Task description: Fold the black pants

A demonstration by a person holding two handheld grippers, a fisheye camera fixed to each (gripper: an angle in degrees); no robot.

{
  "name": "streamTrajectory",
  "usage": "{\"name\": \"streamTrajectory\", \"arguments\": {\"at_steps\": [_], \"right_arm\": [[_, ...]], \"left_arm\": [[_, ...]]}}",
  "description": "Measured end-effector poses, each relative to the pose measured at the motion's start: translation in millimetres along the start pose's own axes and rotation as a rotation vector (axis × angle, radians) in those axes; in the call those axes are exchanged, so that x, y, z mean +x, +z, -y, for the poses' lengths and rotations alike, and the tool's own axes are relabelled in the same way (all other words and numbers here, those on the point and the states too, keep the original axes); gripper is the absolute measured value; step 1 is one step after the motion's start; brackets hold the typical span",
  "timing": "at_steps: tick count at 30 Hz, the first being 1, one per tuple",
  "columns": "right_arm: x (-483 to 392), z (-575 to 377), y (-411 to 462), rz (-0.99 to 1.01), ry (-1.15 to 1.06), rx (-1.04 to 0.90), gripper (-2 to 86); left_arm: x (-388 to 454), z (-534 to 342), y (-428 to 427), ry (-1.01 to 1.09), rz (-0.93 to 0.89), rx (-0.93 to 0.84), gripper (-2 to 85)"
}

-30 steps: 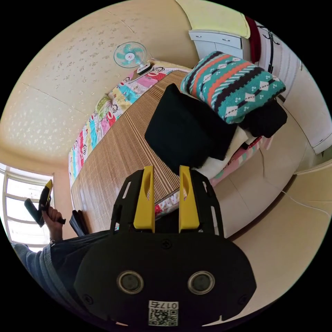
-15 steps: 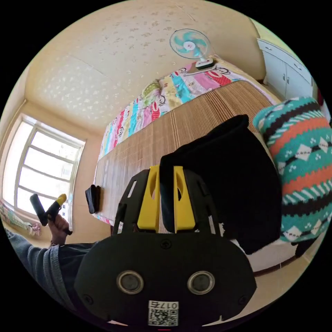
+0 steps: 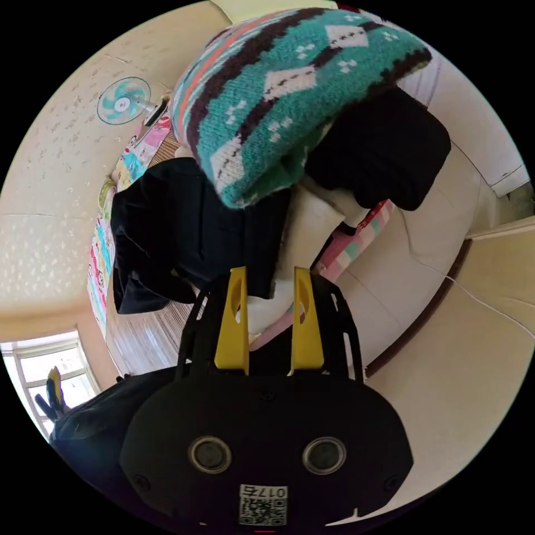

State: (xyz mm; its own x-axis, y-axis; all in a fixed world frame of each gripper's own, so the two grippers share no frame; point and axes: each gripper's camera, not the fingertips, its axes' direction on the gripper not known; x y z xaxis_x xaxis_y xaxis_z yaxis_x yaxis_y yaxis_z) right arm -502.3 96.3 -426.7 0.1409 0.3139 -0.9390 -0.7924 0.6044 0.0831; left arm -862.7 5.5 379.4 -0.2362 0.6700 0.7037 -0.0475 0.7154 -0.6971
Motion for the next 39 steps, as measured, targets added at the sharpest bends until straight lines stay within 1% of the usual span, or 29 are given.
{"name": "streamTrajectory", "arguments": {"at_steps": [1,3,5,6,7,8,9,10,11,13,15,17,18,19,21,22,23,24,25,26,27,29,31,32,33,34,35,37,39], "right_arm": [[1,-6,6,0.096,-0.015,-0.022,8.1],[-2,-21,5,0.141,-0.023,-0.015,5.4],[-5,-39,-7,0.289,-0.033,0.004,3.9],[-11,-54,-28,0.48,-0.083,0.062,3.4],[-22,-67,-54,0.606,-0.14,0.121,3.1],[-30,-72,-67,0.651,-0.184,0.139,3.0],[-53,-80,-90,0.715,-0.304,0.149,2.7],[-81,-87,-109,0.739,-0.427,0.139,2.6],[-96,-91,-118,0.755,-0.485,0.139,2.5],[-154,-106,-147,0.868,-0.719,0.101,2.2],[-197,-124,-170,0.943,-0.885,0.075,2.0],[-237,-146,-191,0.97,-1.024,0.049,1.9],[-261,-163,-205,1.003,-1.118,0.042,1.8],[-285,-181,-217,1.028,-1.217,0.02,1.8],[-309,-206,-237,0.982,-1.306,0.069,1.9],[-318,-216,-251,0.953,-1.336,0.113,1.8],[-320,-219,-258,0.95,-1.339,0.136,1.8],[-317,-227,-274,1.019,-1.357,0.182,1.7],[-307,-234,-290,1.109,-1.372,0.245,1.6],[-300,-238,-296,1.132,-1.366,0.282,1.5],[-287,-247,-306,1.135,-1.357,0.347,1.3],[-266,-264,-310,1.039,-1.341,0.428,1.5],[-237,-292,-293,0.811,-1.306,0.53,2.9],[-230,-299,-284,0.745,-1.292,0.549,3.6],[-218,-312,-263,0.627,-1.256,0.56,6.1],[-211,-326,-240,0.564,-1.234,0.521,9.7],[-209,-333,-229,0.554,-1.226,0.492,11.4],[-218,-365,-187,0.546,-1.236,0.37,16.8],[-241,-399,-163,0.504,-1.283,0.376,18.7]], "left_arm": [[5,3,7,0.021,-0.012,-0.019,8.3],[30,18,33,0.127,-0.042,-0.085,8.9],[54,28,50,0.204,-0.068,-0.108,9.3],[71,34,59,0.258,-0.11,-0.117,9.6],[80,36,64,0.288,-0.134,-0.124,9.8],[98,41,74,0.344,-0.166,-0.144,10.5],[117,43,83,0.401,-0.178,-0.167,11.5],[127,43,88,0.429,-0.178,-0.18,12.4],[145,43,96,0.48,-0.162,-0.203,14.3],[170,39,100,0.561,-0.087,-0.181,17.2],[195,34,84,0.646,0.105,-0.016,18.2],[210,32,69,0.722,0.135,0.053,17.7],[221,33,59,0.78,0.099,0.049,16.7],[225,33,52,0.789,0.093,0.068,15.1],[227,37,7,0.714,0.121,0.202,7.5],[223,38,-8,0.671,0.117,0.252,5.2],[213,41,-45,0.591,0.047,0.361,4.0],[204,47,-78,0.518,-0.029,0.416,3.1],[201,50,-93,0.488,-0.053,0.442,2.9],[199,53,-121,0.468,-0.088,0.487,2.4],[202,52,-150,0.472,-0.092,0.55,2.0],[208,51,-191,0.453,-0.076,0.637,1.6],[210,51,-230,0.429,-0.112,0.708,1.4],[212,50,-256,0.419,-0.124,0.757,1.4],[214,47,-282,0.418,-0.113,0.809,1.3],[215,45,-295,0.421,-0.104,0.831,1.3],[217,43,-319,0.425,-0.092,0.868,1.4],[220,41,-351,0.443,-0.092,0.902,1.4],[223,39,-388,0.432,-0.066,0.938,1.7]]}}
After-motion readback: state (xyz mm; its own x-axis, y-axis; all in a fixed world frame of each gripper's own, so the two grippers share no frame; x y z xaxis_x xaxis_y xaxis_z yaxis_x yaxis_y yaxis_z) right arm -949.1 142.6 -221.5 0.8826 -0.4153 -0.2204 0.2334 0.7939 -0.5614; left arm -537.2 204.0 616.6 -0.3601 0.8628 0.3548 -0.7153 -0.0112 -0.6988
